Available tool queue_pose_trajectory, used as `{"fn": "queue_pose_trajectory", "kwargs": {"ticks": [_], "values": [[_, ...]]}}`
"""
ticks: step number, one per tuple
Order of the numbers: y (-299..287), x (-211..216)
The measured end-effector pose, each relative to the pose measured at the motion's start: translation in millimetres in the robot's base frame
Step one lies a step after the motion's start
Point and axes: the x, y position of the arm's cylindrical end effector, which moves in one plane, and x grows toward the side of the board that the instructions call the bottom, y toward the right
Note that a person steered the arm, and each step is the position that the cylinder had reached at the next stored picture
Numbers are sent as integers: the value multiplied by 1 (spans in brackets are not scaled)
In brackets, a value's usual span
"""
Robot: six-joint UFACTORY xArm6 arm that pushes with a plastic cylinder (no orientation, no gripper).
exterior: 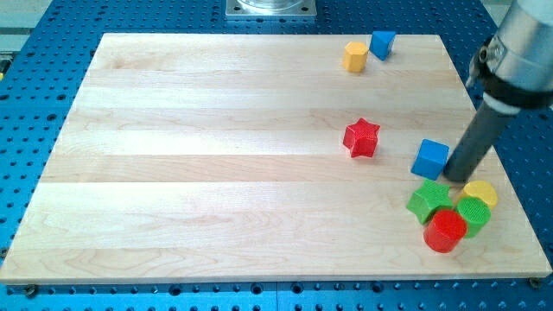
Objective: Push red star into group of blocks
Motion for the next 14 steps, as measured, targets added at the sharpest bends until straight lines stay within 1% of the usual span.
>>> {"fn": "queue_pose_trajectory", "kwargs": {"ticks": [1, 2, 3, 4, 5, 6, 7, 8, 9, 10, 11, 12, 13, 14], "values": [[11, -50], [-25, -63], [-47, -6], [-63, 5], [-176, 20], [-143, -33], [-112, -42], [-118, -98], [-81, -89], [-81, -37], [-85, -13], [-88, -13], [-88, -3], [-87, -8]]}}
